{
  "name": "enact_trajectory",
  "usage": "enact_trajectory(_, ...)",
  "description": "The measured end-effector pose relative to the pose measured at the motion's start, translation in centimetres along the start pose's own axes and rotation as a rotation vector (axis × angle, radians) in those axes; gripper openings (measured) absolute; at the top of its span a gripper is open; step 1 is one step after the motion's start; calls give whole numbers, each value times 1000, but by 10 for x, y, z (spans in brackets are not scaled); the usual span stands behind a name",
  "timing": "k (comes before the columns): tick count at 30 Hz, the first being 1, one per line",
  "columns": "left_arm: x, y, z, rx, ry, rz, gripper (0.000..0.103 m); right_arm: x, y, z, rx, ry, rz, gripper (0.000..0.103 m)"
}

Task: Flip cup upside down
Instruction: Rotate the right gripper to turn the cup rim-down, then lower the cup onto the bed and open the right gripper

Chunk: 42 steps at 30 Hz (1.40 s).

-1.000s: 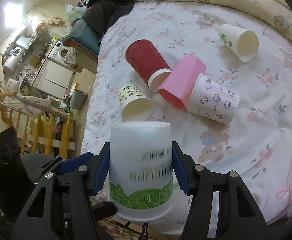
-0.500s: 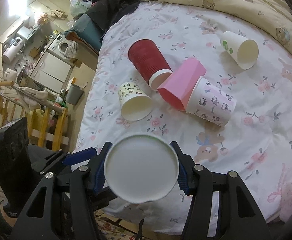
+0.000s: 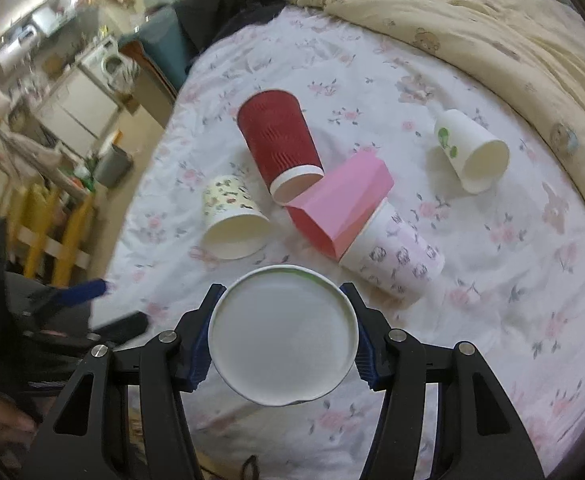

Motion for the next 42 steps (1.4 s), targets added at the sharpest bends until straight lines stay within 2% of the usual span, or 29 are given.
enact_trajectory(4,-2,-13,-1,-32,7,-26,89,33,-8,-4,-77,-37,51,60)
enact_trajectory(10,0,-19,-1,-58,-12,-21,90,74,-21,-2,-171,-77,111,60)
enact_trajectory(14,1,-22,0,-65,-21,-25,90,84,-26,0,-222,-81,153,61)
enact_trajectory(18,3,-20,0,-62,-27,-30,90,88,-20,2,-208,-95,155,63)
enact_trajectory(20,2,-19,0,-56,-25,-28,90,88,-21,3,-190,-108,123,70)
enact_trajectory(21,2,-18,0,-53,-21,-32,90,88,-21,2,-177,-115,111,79)
enact_trajectory(22,1,-19,-1,-50,-16,-37,90,86,-20,2,-163,-112,105,83)
enact_trajectory(26,-5,-18,-3,-39,14,-46,90,69,-22,4,-127,-108,77,85)
enact_trajectory(28,-12,-17,-5,-17,44,-63,90,54,-24,7,-137,-88,85,86)
enact_trajectory(31,-22,-13,-9,-12,88,-38,90,27,-23,10,-102,-41,70,90)
enact_trajectory(34,-33,-3,-9,18,127,1,90,-7,-23,18,-47,34,31,100)
enact_trajectory(37,-42,7,-8,49,169,14,90,-38,-20,29,3,123,17,100)
enact_trajectory(39,-51,12,-7,67,211,12,90,-54,-13,34,52,180,34,100)
enact_trajectory(42,-66,18,-3,87,277,-5,94,-75,3,43,117,280,122,100)
Point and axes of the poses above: each gripper's, at about its wrist camera, not at the fingertips, and x roughly the way its jaws point, y to its right, z to its underside, the point moved 9 cm from there along x, roughly the way its jaws point, and after that the axes turned 4 degrees about x, right-handed, at the moved point
